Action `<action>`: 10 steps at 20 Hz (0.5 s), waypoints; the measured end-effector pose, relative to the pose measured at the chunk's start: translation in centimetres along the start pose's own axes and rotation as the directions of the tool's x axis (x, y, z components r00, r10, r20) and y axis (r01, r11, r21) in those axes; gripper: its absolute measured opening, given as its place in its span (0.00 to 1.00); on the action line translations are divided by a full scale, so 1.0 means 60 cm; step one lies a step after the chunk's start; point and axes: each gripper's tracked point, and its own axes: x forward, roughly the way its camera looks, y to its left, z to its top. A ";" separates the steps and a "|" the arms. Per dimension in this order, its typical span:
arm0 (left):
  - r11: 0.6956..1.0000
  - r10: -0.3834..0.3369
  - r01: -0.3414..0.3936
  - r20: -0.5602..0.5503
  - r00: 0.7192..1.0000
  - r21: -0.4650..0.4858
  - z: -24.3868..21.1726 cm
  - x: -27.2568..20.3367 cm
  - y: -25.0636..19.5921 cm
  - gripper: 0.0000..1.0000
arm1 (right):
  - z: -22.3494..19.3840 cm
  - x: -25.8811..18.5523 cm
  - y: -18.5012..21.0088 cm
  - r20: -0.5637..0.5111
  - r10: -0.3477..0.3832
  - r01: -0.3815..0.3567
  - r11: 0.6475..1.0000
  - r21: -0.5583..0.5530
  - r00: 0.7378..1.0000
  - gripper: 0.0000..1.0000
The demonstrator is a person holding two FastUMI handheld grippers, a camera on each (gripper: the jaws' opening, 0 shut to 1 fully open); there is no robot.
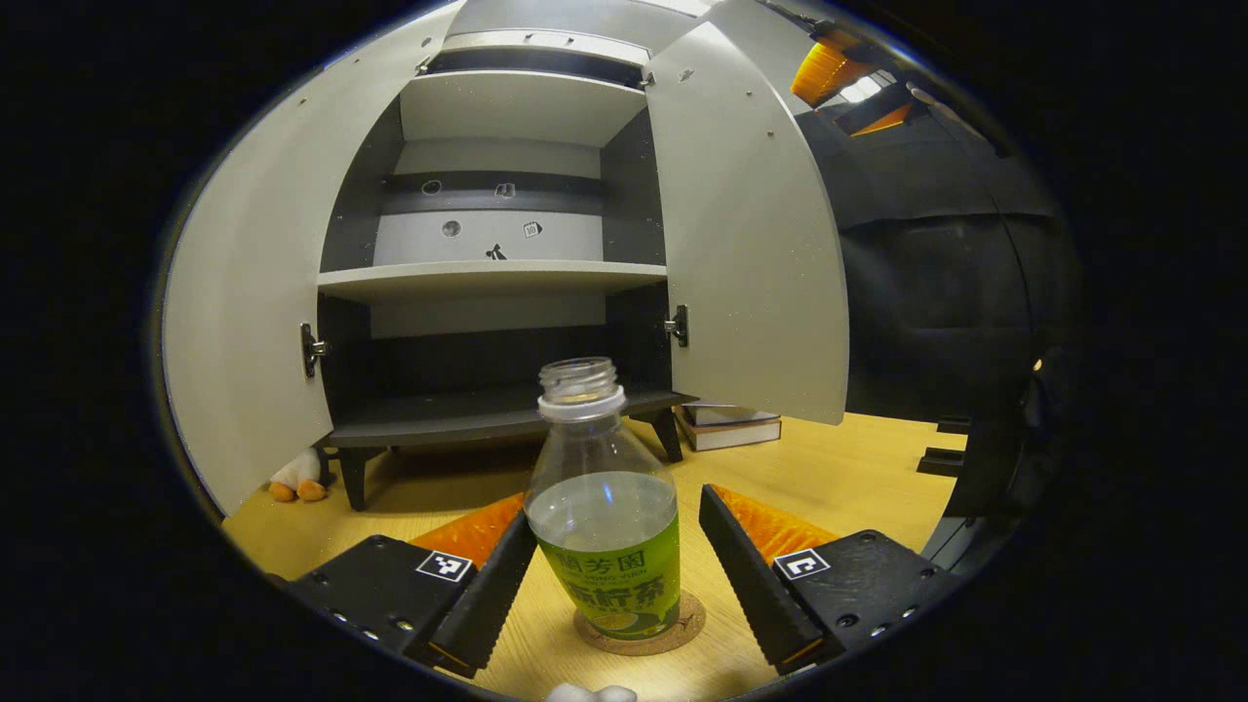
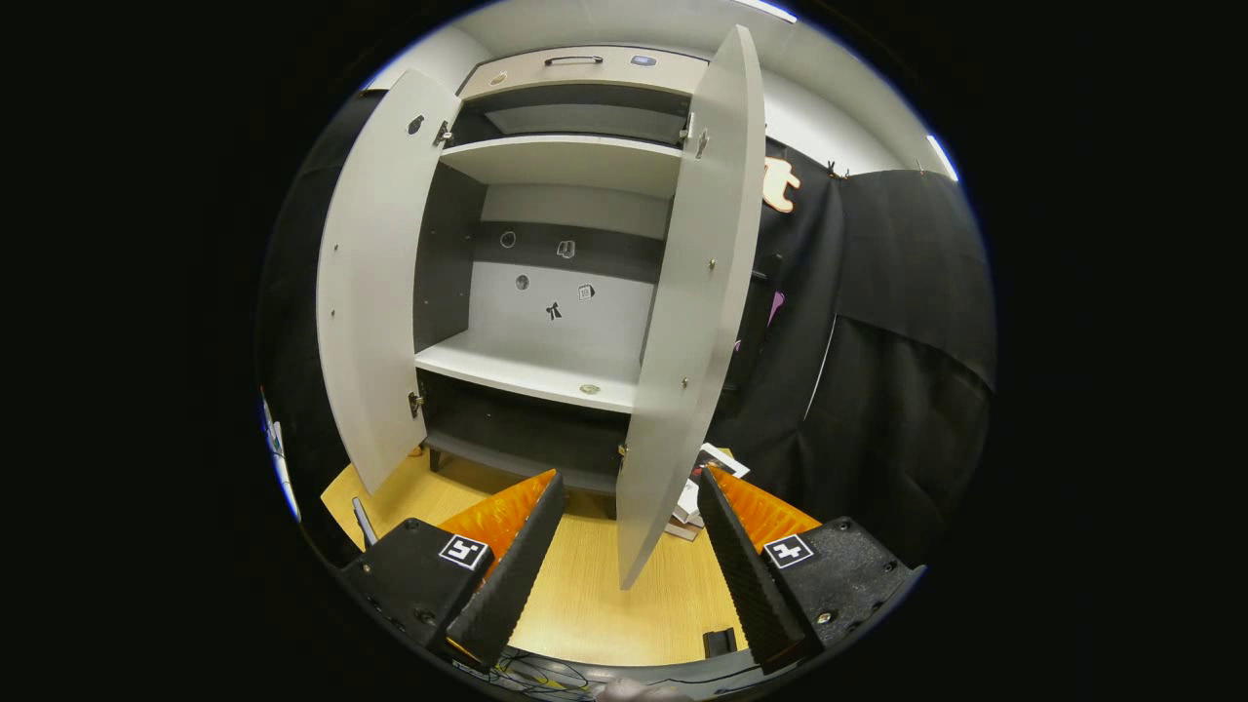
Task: Grasp the bottle in the cabinet with the left hand and place it on the coaster, then close the right door with the right hand and the left door with the left hand.
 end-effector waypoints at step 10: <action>0.999 0.031 -0.026 0.125 0.992 -0.042 0.160 0.006 0.032 0.96 | 0.005 -0.001 0.016 0.020 0.021 -0.021 1.000 0.008 1.000 0.85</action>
